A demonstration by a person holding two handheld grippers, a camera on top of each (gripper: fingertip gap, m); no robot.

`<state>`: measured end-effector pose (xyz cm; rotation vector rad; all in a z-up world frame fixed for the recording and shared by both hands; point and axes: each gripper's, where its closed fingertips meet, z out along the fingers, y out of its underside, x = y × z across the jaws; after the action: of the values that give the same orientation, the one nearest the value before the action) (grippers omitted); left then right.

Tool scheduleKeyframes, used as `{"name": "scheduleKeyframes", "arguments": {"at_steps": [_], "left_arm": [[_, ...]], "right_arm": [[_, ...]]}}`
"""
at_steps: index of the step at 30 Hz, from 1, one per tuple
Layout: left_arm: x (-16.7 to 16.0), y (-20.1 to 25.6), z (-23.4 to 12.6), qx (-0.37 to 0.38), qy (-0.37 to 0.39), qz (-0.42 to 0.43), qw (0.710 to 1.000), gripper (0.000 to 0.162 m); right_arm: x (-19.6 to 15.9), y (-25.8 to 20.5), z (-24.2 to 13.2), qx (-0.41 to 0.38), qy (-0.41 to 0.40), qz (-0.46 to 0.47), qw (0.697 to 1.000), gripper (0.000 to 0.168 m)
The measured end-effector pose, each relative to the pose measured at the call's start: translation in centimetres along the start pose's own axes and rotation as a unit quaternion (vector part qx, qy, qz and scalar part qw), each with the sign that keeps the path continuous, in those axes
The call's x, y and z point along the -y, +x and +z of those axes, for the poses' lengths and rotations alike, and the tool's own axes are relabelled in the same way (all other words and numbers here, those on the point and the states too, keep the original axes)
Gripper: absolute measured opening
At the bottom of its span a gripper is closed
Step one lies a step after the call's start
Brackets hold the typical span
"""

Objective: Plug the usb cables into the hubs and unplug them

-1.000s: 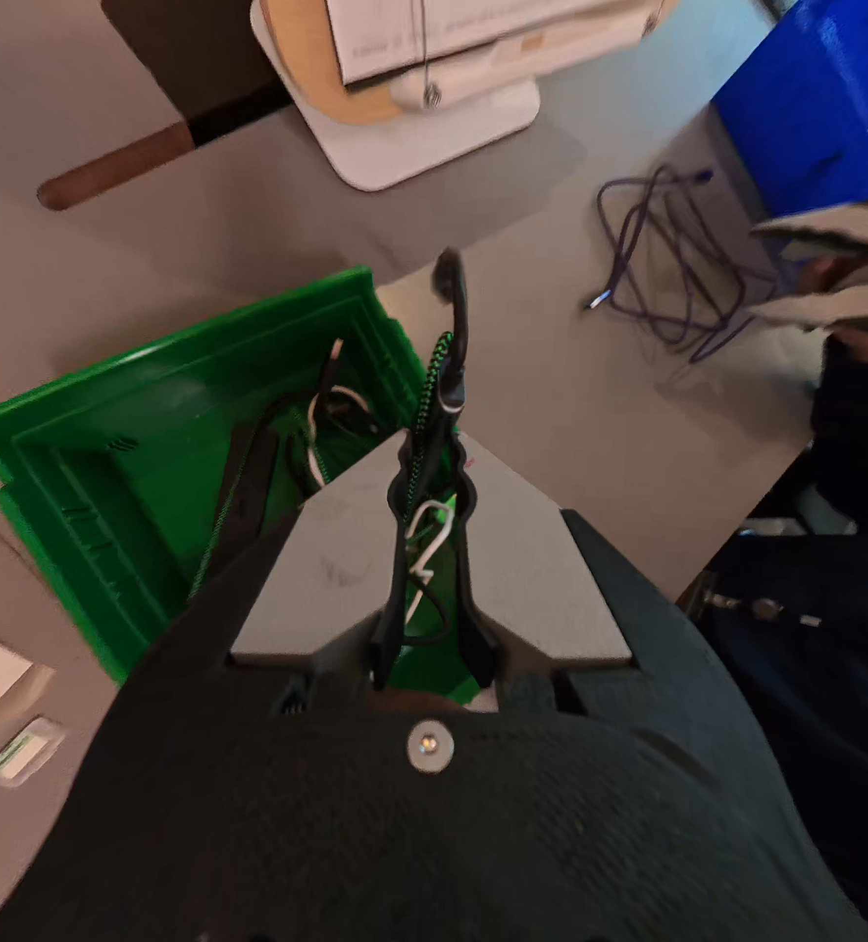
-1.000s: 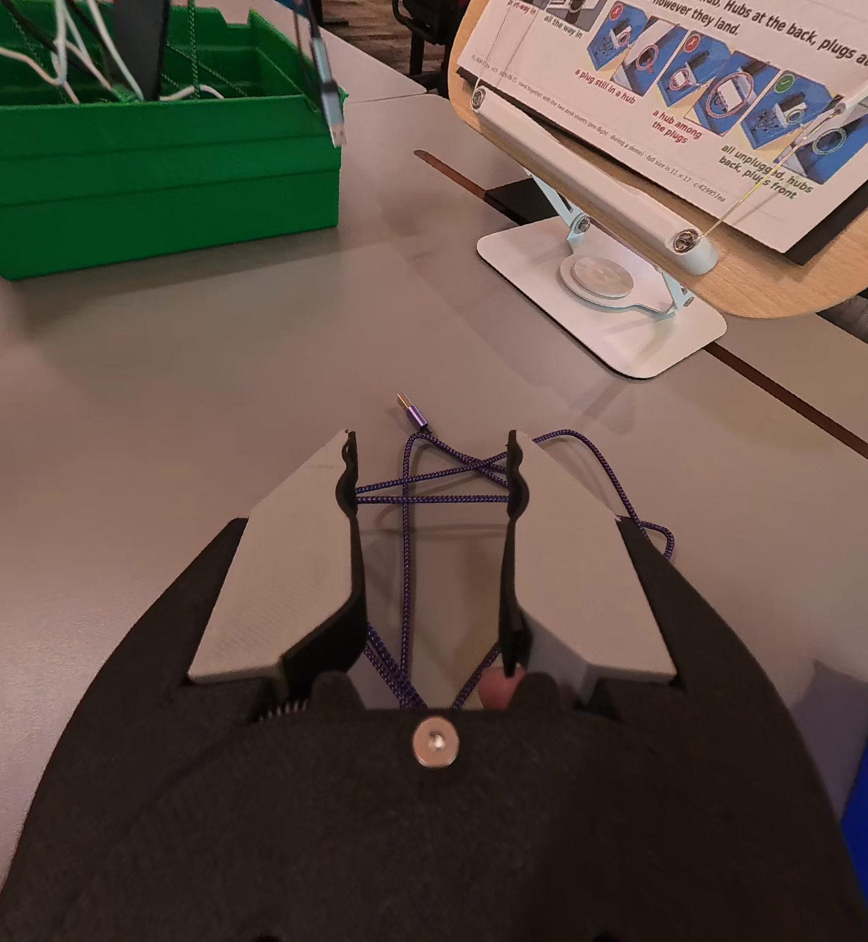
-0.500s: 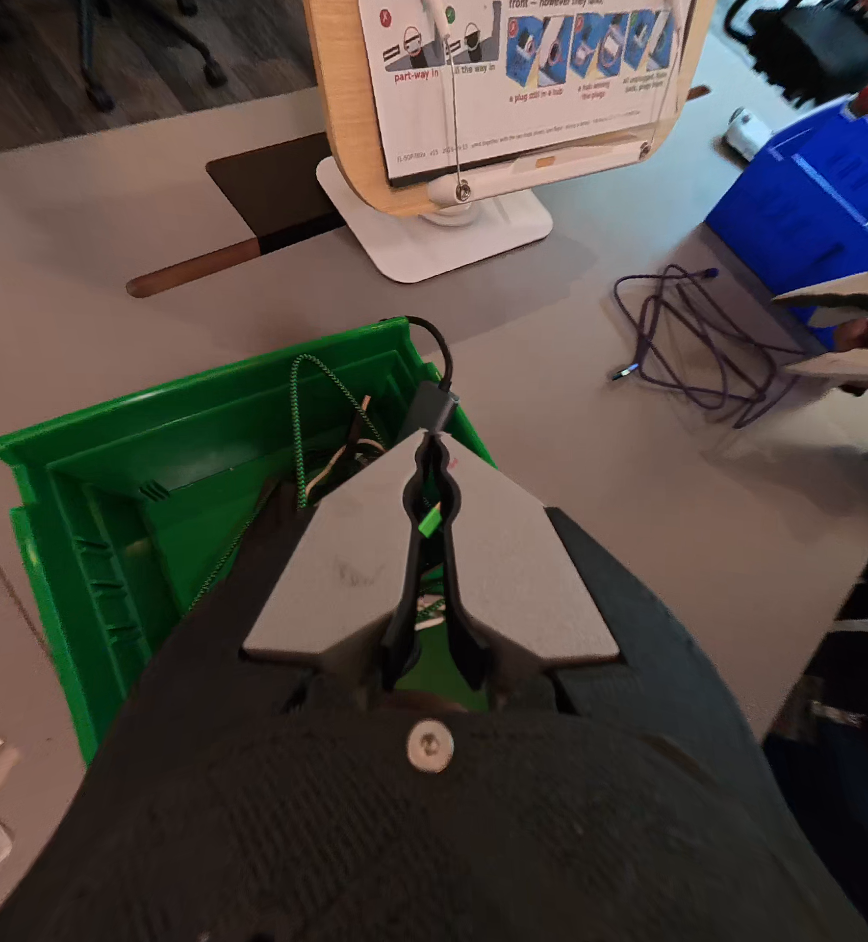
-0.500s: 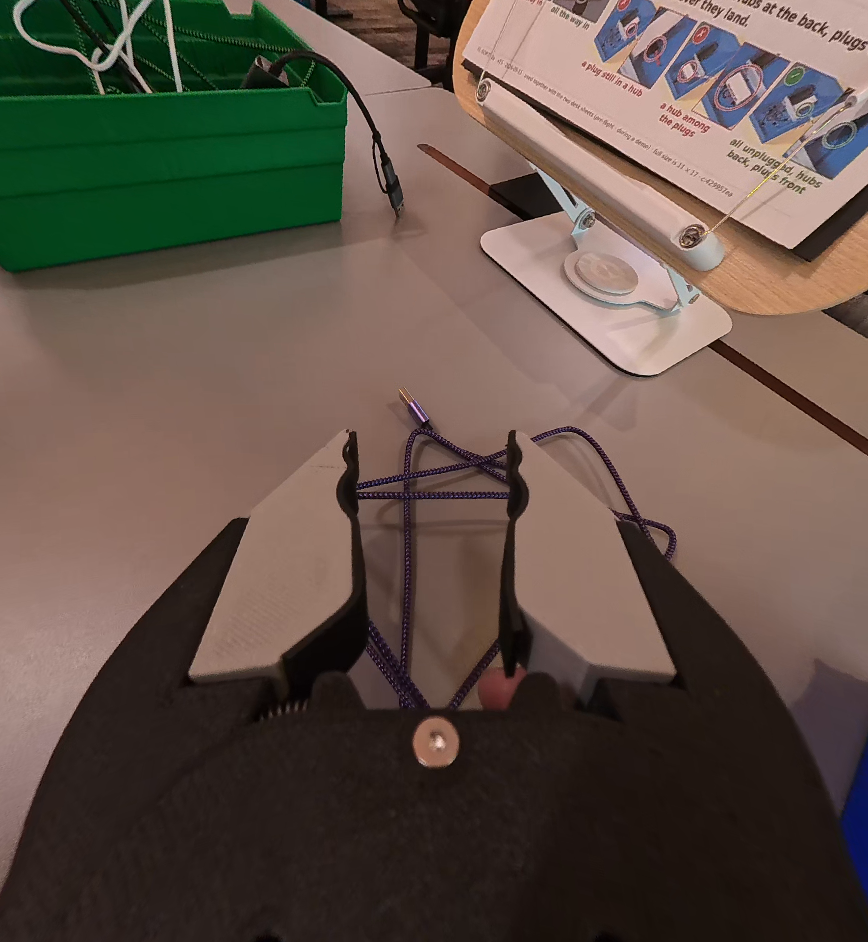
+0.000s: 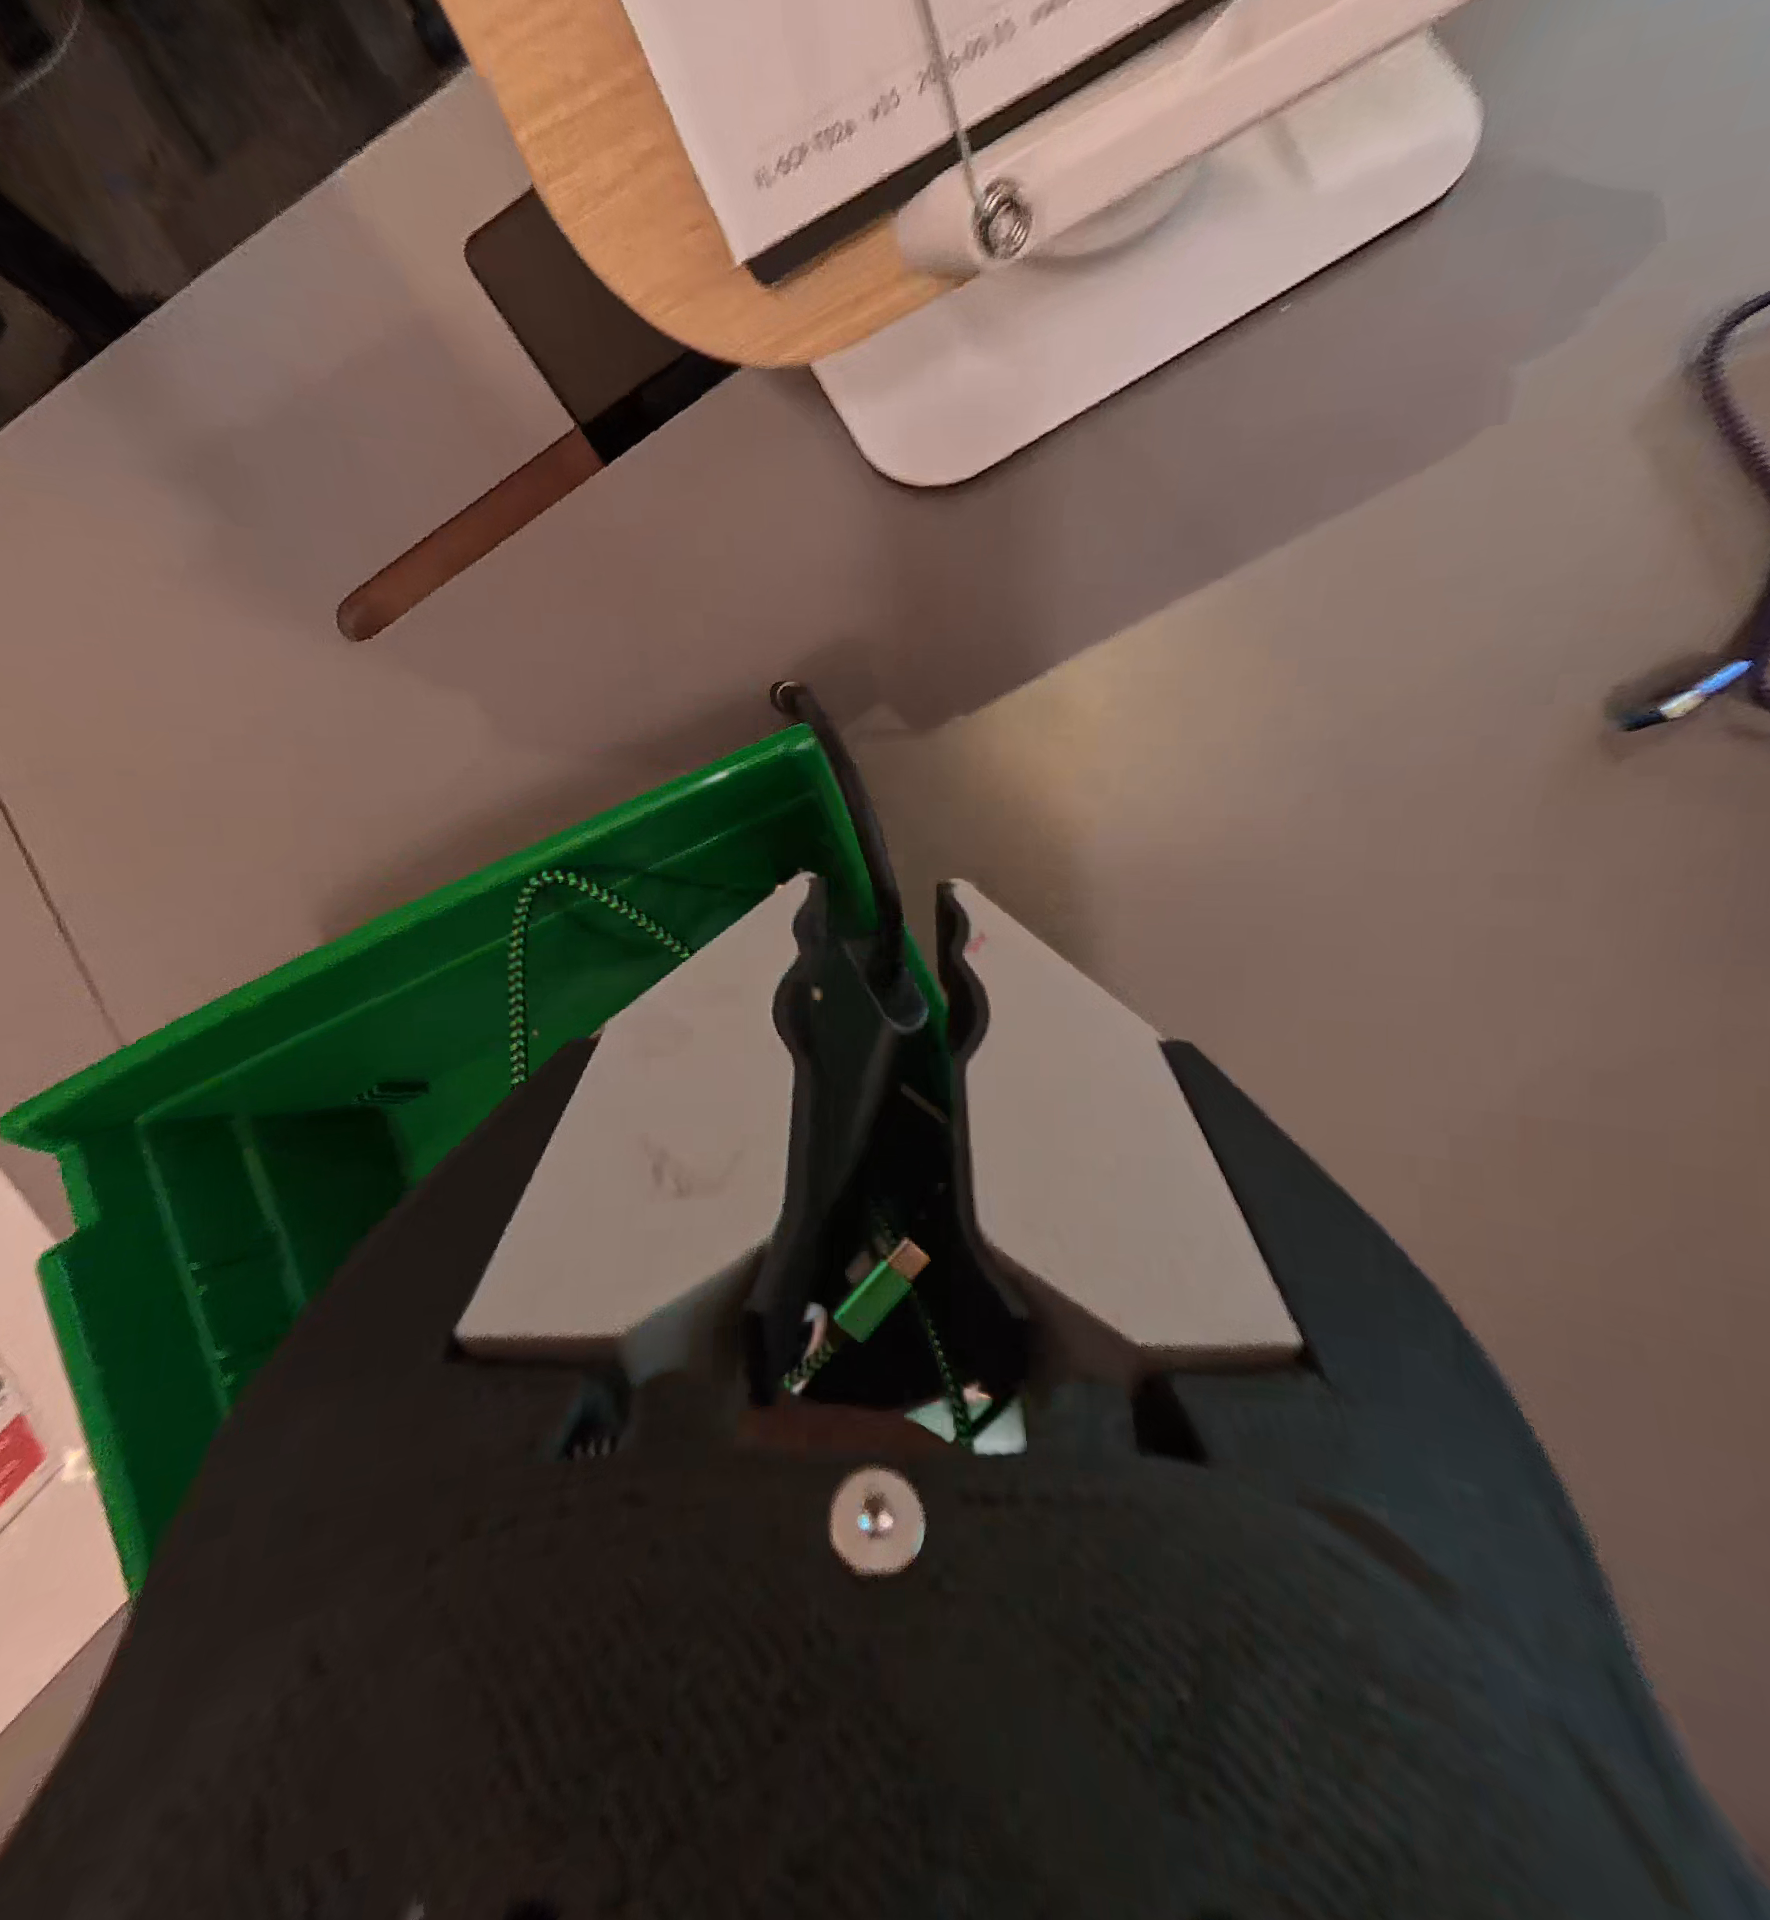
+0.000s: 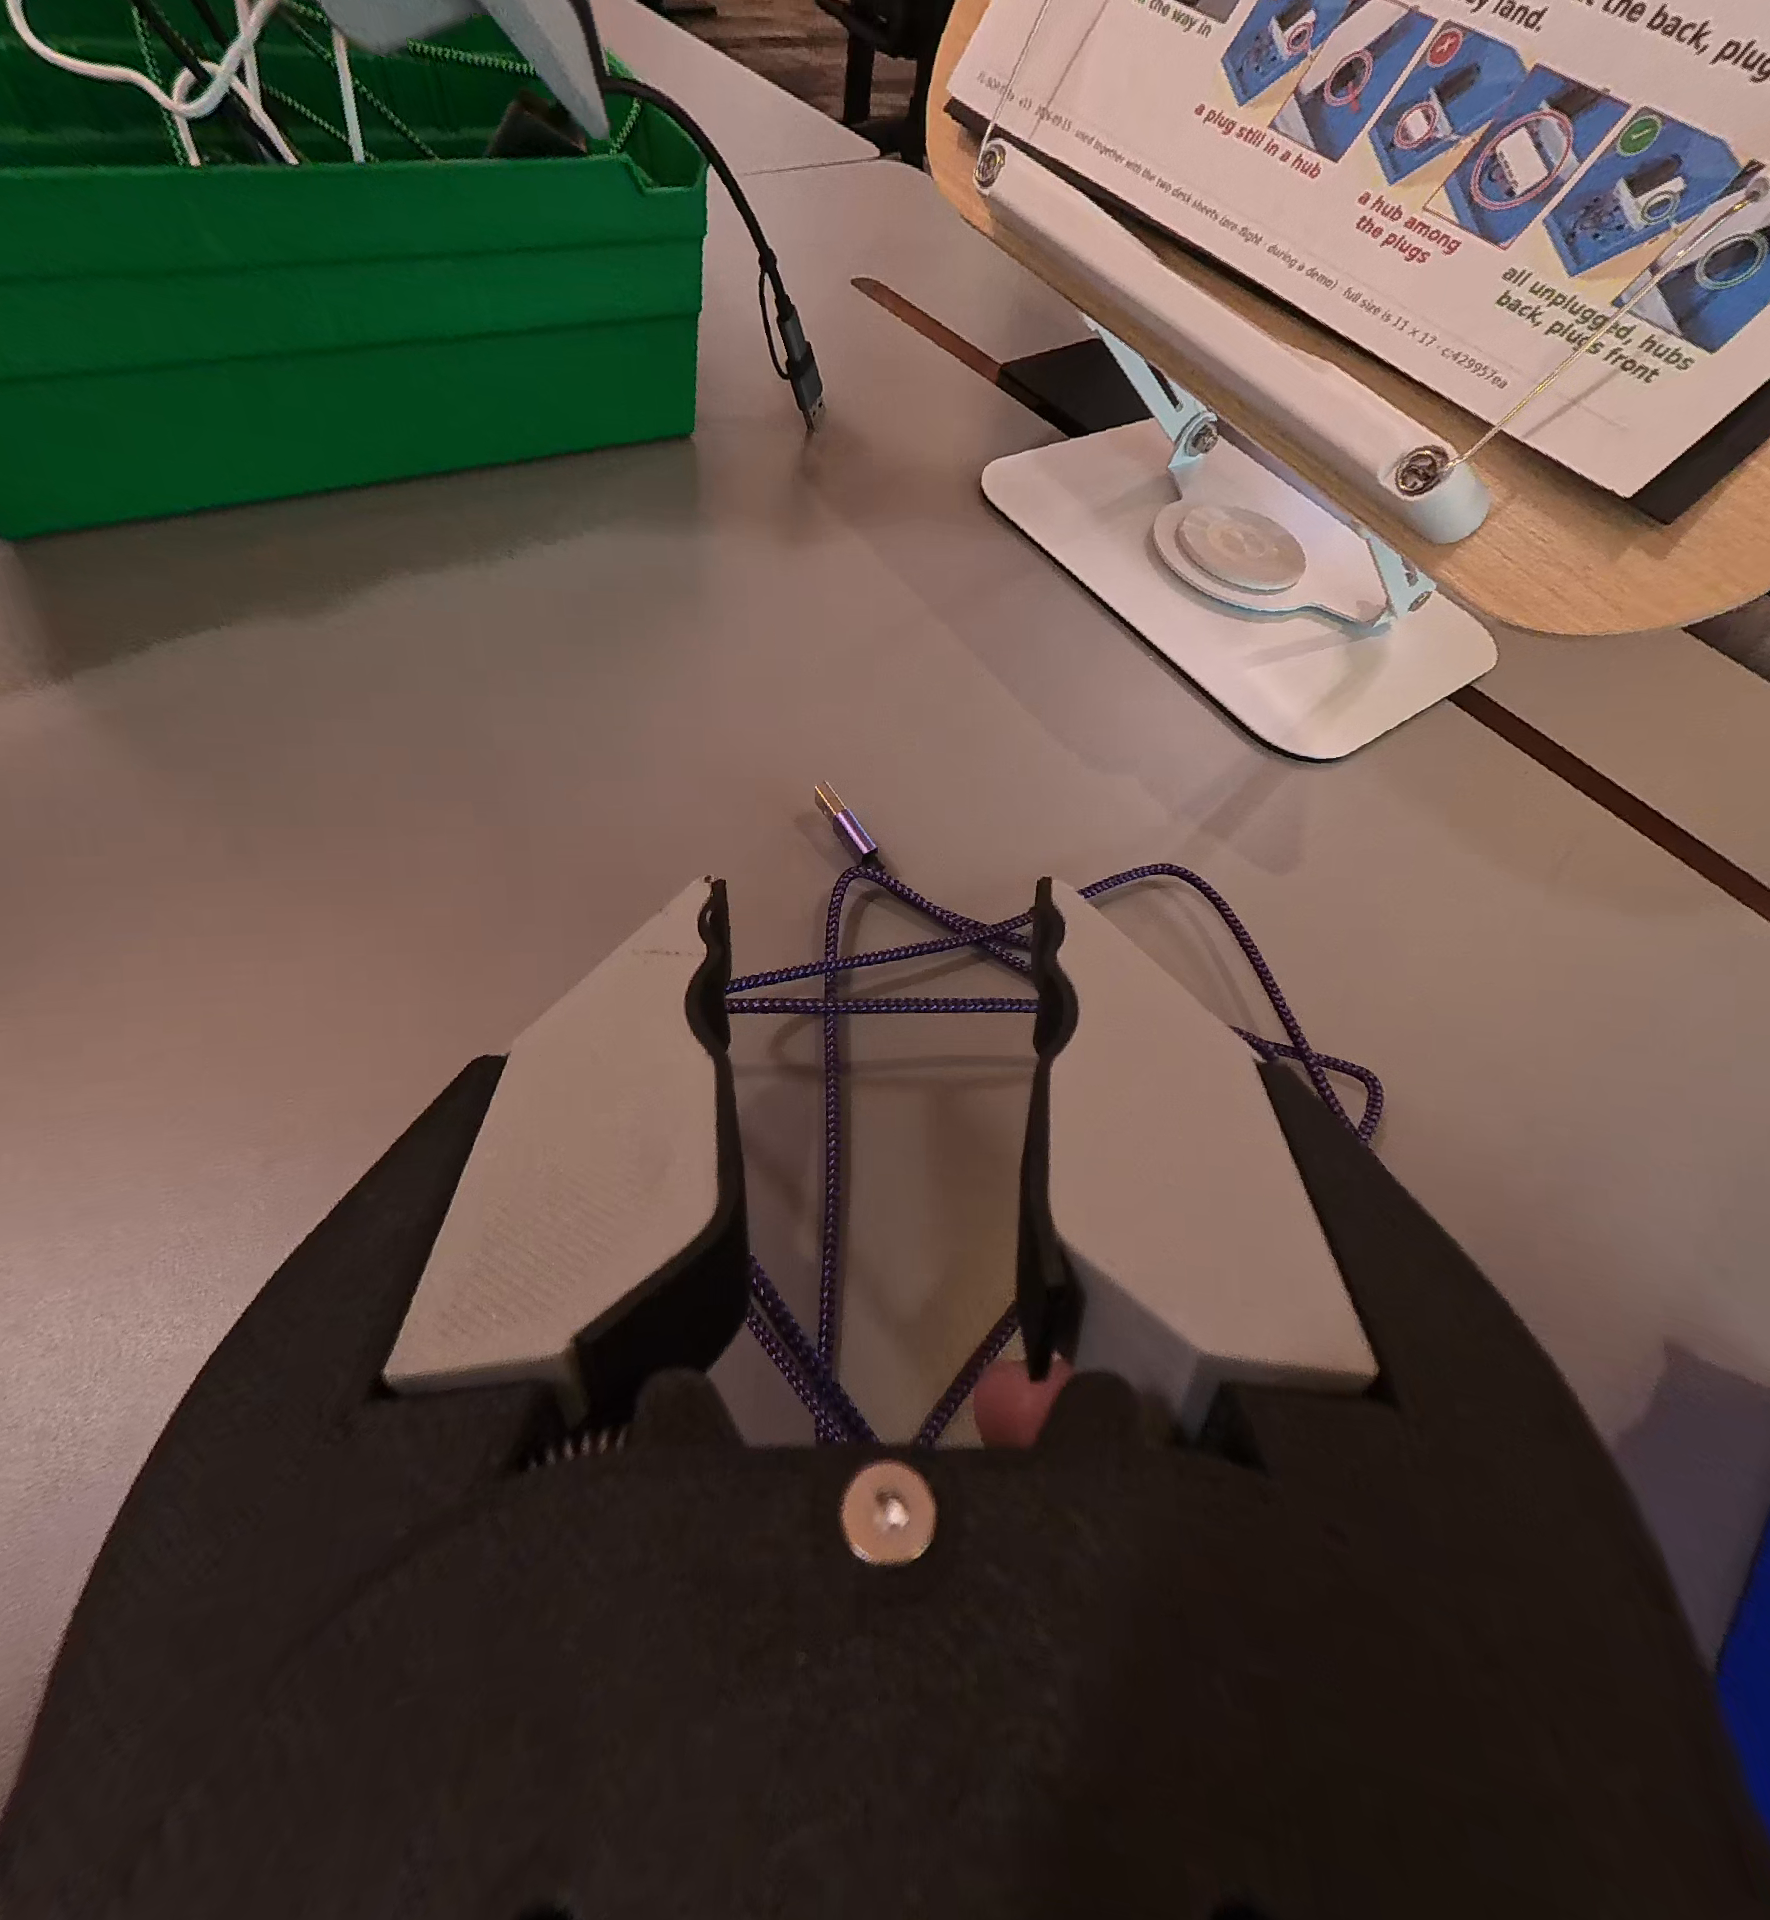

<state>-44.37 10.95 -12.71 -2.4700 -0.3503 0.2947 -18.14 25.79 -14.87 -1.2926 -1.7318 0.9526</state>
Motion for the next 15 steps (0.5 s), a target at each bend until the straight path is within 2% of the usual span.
{"name": "scheduleKeyframes", "arguments": {"at_steps": [2,4,6,9,11,13,15], "left_arm": [[-0.6,-0.1,0.9,0.003,-0.029,0.009,1.000,0.002],[-0.4,-0.2,0.8,0.006,-0.031,0.008,0.999,0.001],[0.8,-0.9,-0.6,0.029,0.007,0.014,0.999,0.001],[3.5,-2.4,-5.1,0.078,0.116,-0.005,0.990,0.001],[5.5,-3.7,-9.5,0.139,0.218,-0.016,0.966,0.000],[7.4,-4.1,-14.8,0.211,0.339,-0.019,0.917,0.001],[9.0,-1.5,-19.2,0.220,0.444,-0.002,0.869,0.000]], "right_arm": [[0.0,0.0,0.0,-0.001,0.000,-0.002,1.000,0.056],[0.0,0.0,-0.1,0.000,0.001,-0.001,1.000,0.056],[0.1,0.1,-0.2,0.000,0.003,-0.001,1.000,0.056],[0.1,0.1,-0.3,0.000,0.003,-0.001,1.000,0.056],[0.1,0.0,-0.3,0.001,0.004,-0.003,1.000,0.056],[0.2,-0.2,-0.2,0.003,0.003,-0.005,1.000,0.056],[0.1,-0.4,0.0,0.004,0.000,-0.009,1.000,0.056]]}}
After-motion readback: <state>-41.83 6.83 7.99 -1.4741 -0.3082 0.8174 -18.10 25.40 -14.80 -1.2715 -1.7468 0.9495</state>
